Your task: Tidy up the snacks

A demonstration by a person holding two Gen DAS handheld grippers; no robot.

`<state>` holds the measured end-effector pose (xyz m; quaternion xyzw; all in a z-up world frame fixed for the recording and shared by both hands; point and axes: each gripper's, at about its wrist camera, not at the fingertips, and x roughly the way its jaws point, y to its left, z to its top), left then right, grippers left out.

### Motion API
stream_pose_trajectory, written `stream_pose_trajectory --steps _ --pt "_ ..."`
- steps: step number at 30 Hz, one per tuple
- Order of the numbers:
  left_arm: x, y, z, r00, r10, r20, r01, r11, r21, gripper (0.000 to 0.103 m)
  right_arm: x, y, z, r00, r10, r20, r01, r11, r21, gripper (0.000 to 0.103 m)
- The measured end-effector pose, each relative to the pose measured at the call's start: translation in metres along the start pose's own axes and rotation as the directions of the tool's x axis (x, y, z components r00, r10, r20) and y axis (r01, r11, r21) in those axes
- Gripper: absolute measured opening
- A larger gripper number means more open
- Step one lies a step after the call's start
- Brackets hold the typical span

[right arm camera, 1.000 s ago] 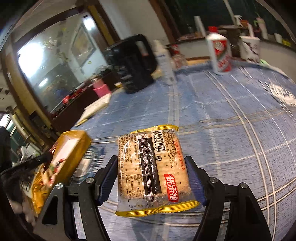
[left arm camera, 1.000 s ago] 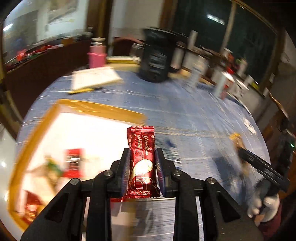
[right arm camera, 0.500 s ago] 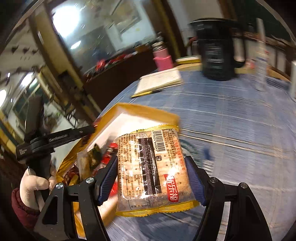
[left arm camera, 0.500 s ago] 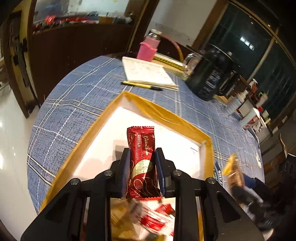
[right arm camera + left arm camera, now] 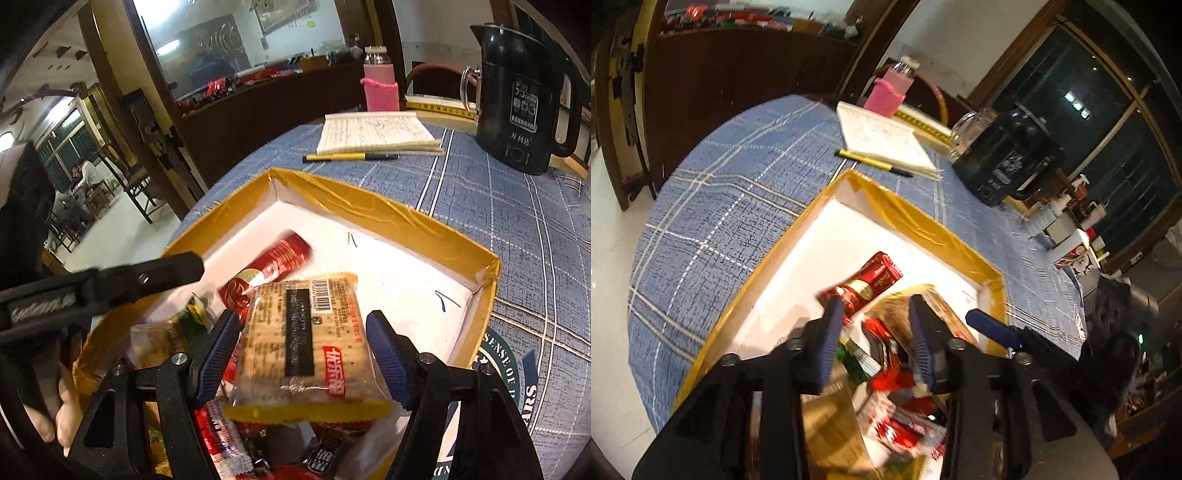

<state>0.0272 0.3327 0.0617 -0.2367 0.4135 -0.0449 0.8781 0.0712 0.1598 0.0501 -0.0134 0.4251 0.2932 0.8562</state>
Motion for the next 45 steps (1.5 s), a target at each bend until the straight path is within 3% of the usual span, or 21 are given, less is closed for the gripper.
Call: stream_pose_trajectory --steps 2,5,9,10,13,18,24,26,28,32,35,38,42,45 --pt "-0.015 -0.009 -0.009 0.999 0.008 0.035 -0.009 1.0 0.022 0.04 -0.016 -0.003 -0.002 0.999 0.009 0.034 -0.01 1.0 0.019 0.073" --pt "-0.041 -0.028 -0.026 0.991 0.081 0.106 -0.089 0.993 0.075 0.046 -0.046 -0.009 -0.01 0.997 0.018 0.08 -0.021 0.999 0.041 0.073" --pt "-0.075 -0.055 -0.055 0.955 0.182 0.233 -0.211 0.972 0.105 0.076 -0.087 -0.018 -0.031 0.992 0.011 0.125 -0.019 0.998 0.063 0.073" --pt "-0.082 -0.061 -0.062 0.947 0.194 0.256 -0.227 0.968 0.105 0.08 -0.1 -0.022 -0.041 0.99 0.011 0.137 -0.02 0.997 0.071 0.073" --pt "-0.097 -0.081 -0.084 0.93 0.2 0.308 -0.245 0.963 0.113 0.081 -0.127 -0.031 -0.062 0.988 0.007 0.154 -0.019 0.997 0.078 0.073" --pt "-0.111 -0.118 -0.124 0.915 0.211 0.343 -0.28 0.946 0.163 0.082 -0.186 -0.048 -0.113 0.975 -0.074 0.209 0.067 0.997 0.043 0.073" --pt "-0.122 -0.153 -0.152 0.898 0.217 0.382 -0.315 0.924 0.215 0.082 -0.284 -0.086 -0.153 0.922 -0.214 0.323 0.202 0.977 0.072 0.073" --pt "-0.129 -0.164 -0.16 0.883 0.231 0.409 -0.346 0.908 0.235 0.082 -0.32 -0.096 -0.163 0.893 -0.264 0.364 0.249 0.964 0.09 0.077" --pt "-0.138 -0.175 -0.17 0.855 0.255 0.453 -0.394 0.886 0.246 0.084 -0.348 -0.101 -0.17 0.864 -0.307 0.398 0.29 0.951 0.105 0.078" --pt "-0.155 -0.186 -0.186 0.813 0.273 0.514 -0.438 0.869 0.232 0.09 -0.37 -0.089 -0.181 0.83 -0.321 0.457 0.28 0.947 0.156 0.081" --pt "-0.165 -0.187 -0.193 0.786 0.301 0.54 -0.471 0.857 0.208 0.093 -0.354 -0.063 -0.187 0.846 -0.246 0.472 0.204 0.969 0.14 0.082" --pt "-0.172 -0.183 -0.198 0.765 0.328 0.554 -0.498 0.847 0.186 0.095 -0.32 -0.026 -0.197 0.858 -0.224 0.461 0.207 0.974 0.089 0.082" --pt "-0.177 -0.169 -0.2 0.762 0.344 0.548 -0.506 0.845 0.174 0.097 -0.281 0.002 -0.208 0.903 -0.182 0.39 0.173 0.983 0.056 0.082" --pt "-0.171 -0.158 -0.198 0.784 0.346 0.515 -0.491 0.854 0.173 0.097 -0.267 0.009 -0.21 0.923 -0.166 0.348 0.156 0.986 0.058 0.082"
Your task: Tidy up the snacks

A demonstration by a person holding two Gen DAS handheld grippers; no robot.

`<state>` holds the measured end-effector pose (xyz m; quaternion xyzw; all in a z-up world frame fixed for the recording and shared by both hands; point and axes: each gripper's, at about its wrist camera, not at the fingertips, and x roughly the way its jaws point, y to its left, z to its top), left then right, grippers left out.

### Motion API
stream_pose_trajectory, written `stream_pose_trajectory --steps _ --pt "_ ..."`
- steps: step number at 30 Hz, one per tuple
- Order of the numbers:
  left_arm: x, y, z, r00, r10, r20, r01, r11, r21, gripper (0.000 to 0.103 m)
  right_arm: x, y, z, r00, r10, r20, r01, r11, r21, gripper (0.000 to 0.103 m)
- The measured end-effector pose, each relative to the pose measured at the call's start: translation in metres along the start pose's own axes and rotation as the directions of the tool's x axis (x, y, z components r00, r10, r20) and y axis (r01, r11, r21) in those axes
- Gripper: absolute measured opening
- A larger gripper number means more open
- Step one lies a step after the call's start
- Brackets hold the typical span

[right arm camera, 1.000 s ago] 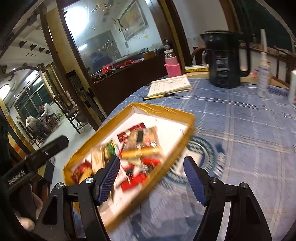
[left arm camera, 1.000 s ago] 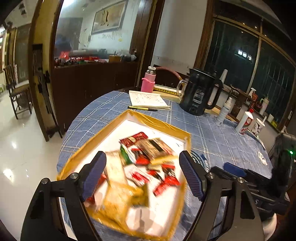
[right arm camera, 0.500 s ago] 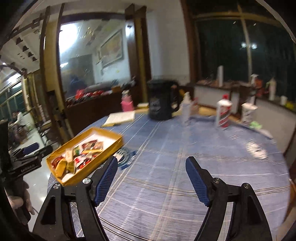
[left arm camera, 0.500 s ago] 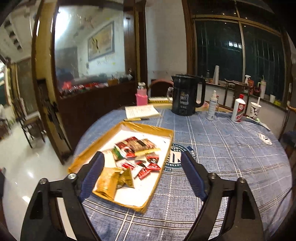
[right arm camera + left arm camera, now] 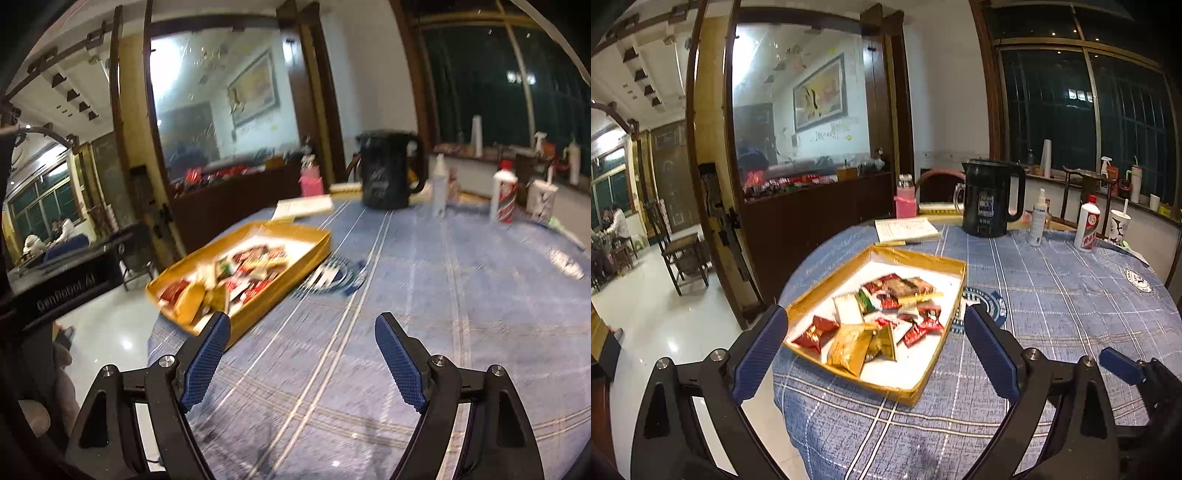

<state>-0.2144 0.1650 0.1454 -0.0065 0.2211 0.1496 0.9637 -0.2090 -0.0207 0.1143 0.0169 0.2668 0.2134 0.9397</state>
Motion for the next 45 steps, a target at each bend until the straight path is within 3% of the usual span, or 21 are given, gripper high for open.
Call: stream_pose_trajectory --steps 12,25,40,45 --pt "0.033 0.009 -0.021 0.995 -0.038 -0.094 0.038 0.999 0.0 0.097 0.033 0.014 -0.007 0.996 -0.023 -0.091 0.025 1.0 0.015 0.082" --pt "0.059 0.03 -0.032 0.98 -0.095 -0.173 0.087 0.995 -0.056 0.097 0.067 0.046 -0.016 0.985 -0.03 -0.171 0.02 0.998 -0.06 0.082" --pt "0.059 0.035 -0.035 0.979 -0.109 -0.17 0.099 0.993 -0.066 0.097 0.073 0.051 -0.02 0.981 -0.034 -0.19 0.019 0.997 -0.078 0.082" --pt "0.045 0.036 -0.033 0.989 -0.098 -0.108 0.09 0.993 -0.071 0.097 0.069 0.051 -0.019 0.984 -0.029 -0.176 0.015 0.997 -0.078 0.082"
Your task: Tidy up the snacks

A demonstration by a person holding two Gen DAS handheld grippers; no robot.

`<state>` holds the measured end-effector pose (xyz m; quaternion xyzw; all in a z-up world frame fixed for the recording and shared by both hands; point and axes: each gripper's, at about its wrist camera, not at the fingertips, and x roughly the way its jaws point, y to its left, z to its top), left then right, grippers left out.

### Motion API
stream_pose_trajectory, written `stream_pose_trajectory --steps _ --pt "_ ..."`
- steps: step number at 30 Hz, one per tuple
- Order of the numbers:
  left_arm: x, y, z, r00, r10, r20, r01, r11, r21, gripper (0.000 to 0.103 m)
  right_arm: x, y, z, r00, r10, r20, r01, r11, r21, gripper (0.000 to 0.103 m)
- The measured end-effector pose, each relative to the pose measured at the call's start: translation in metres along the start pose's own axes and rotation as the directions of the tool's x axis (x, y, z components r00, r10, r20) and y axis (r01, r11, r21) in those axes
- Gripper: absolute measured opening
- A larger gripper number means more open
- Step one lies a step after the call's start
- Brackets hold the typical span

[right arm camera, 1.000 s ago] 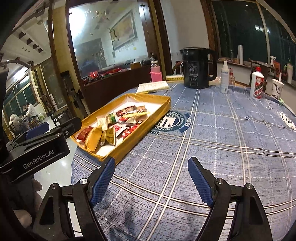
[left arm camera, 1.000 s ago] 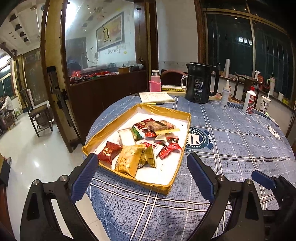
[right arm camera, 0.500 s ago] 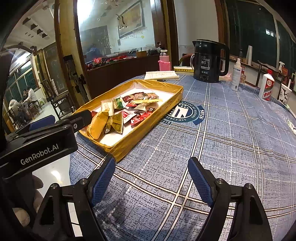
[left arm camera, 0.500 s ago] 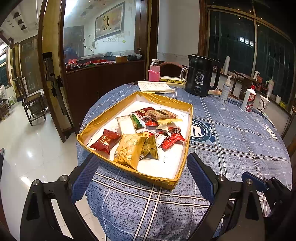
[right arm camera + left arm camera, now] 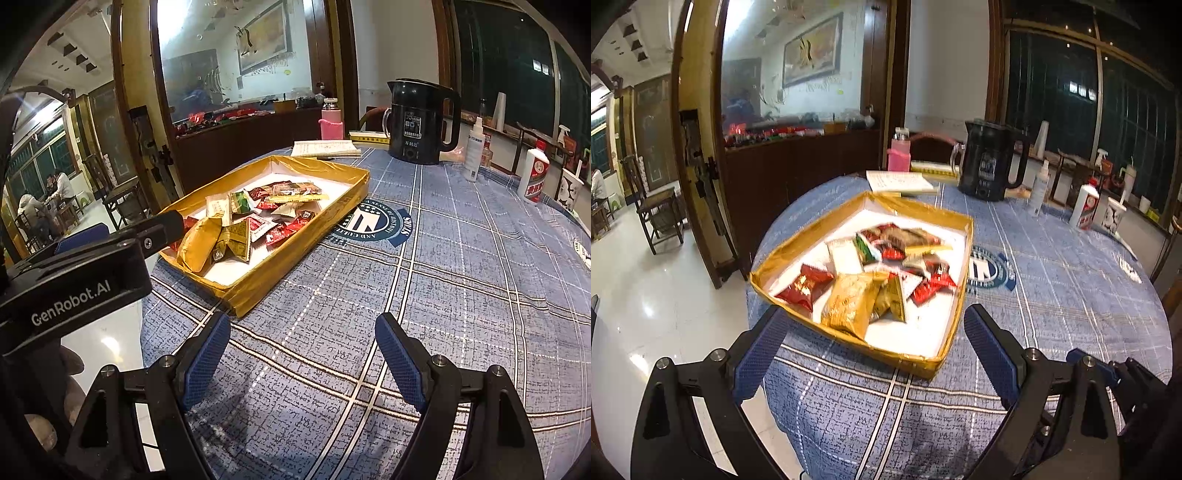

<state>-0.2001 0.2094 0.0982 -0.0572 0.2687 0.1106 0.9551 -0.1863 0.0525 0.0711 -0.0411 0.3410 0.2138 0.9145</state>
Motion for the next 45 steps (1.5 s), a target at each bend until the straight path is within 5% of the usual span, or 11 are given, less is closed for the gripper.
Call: stream_pose_trajectory --steps 5,9,15,22,45 --pt "-0.042 -0.002 0.004 0.981 0.035 0.193 -0.034 0.999 -0.01 0.097 -0.009 -0.001 0.0 0.999 0.008 0.042 -0.008 1.0 0.0 0.082" --pt "-0.054 0.006 -0.002 0.971 -0.015 0.237 0.029 0.998 -0.055 0.103 -0.017 -0.002 0.0 0.997 0.016 0.075 -0.016 1.0 -0.004 0.082" --pt "-0.036 0.015 -0.004 0.987 -0.043 0.152 0.063 0.99 -0.124 0.103 -0.021 0.002 -0.004 0.996 0.023 0.081 -0.02 0.999 -0.027 0.083" --pt "-0.02 0.012 -0.008 0.997 0.01 0.073 -0.002 0.993 -0.117 0.103 -0.018 0.011 -0.007 0.997 0.034 0.062 -0.03 0.998 -0.064 0.082" --pt "0.01 0.02 -0.011 0.997 0.07 -0.043 -0.073 0.993 -0.092 0.103 -0.005 0.03 -0.002 0.999 0.025 0.045 -0.019 0.991 -0.129 0.082"
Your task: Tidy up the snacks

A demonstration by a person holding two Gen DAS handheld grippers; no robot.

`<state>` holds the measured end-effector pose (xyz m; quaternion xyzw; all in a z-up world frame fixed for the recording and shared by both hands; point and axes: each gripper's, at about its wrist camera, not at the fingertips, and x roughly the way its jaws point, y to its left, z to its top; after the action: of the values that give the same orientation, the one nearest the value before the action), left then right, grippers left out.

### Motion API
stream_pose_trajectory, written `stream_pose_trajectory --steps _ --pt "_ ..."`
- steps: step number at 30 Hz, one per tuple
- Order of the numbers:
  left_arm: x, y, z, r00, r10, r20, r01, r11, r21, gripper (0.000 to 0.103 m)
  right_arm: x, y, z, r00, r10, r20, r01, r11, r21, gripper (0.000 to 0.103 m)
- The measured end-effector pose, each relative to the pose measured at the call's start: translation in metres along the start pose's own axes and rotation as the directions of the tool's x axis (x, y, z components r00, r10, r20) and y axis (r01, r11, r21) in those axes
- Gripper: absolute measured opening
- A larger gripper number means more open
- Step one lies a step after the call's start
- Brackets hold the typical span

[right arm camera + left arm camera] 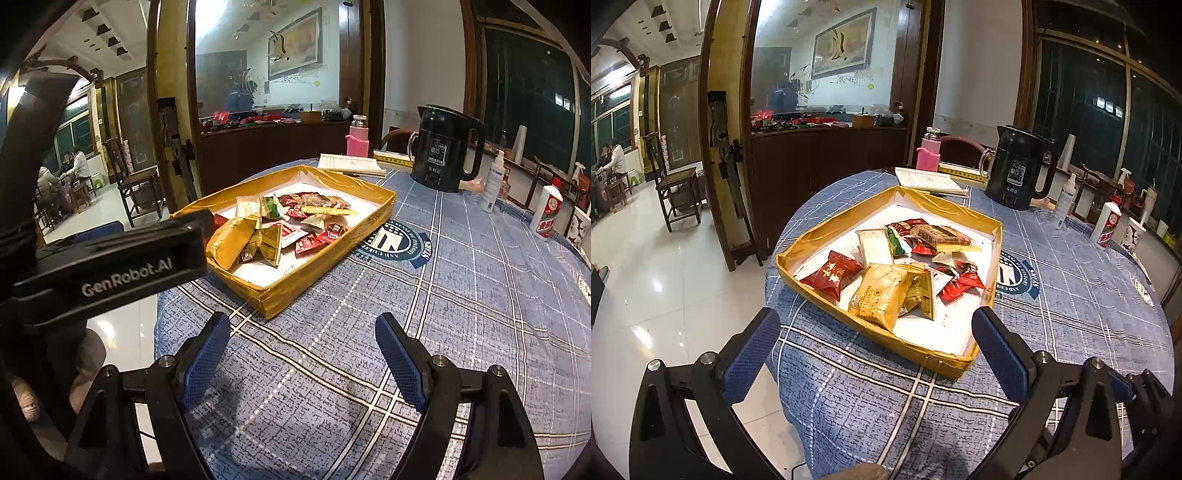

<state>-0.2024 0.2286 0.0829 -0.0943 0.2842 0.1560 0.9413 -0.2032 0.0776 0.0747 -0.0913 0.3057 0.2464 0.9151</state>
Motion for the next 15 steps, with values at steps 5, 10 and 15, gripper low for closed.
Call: stream_pose_trajectory --steps 5,10,15 --pt "0.003 0.004 0.005 1.0 -0.008 -0.013 0.008 1.0 -0.007 0.103 0.006 0.0 0.006 1.0 0.011 -0.002 -0.011 1.0 0.007 0.083" --pt "0.004 0.008 0.006 1.0 0.001 -0.013 -0.001 1.0 -0.006 0.103 0.009 0.003 0.008 1.0 0.018 0.003 -0.018 1.0 -0.003 0.083" --pt "0.009 0.008 0.004 0.999 -0.015 -0.03 0.015 1.0 -0.003 0.103 0.017 0.004 0.003 0.999 0.031 -0.02 -0.03 1.0 0.005 0.083"
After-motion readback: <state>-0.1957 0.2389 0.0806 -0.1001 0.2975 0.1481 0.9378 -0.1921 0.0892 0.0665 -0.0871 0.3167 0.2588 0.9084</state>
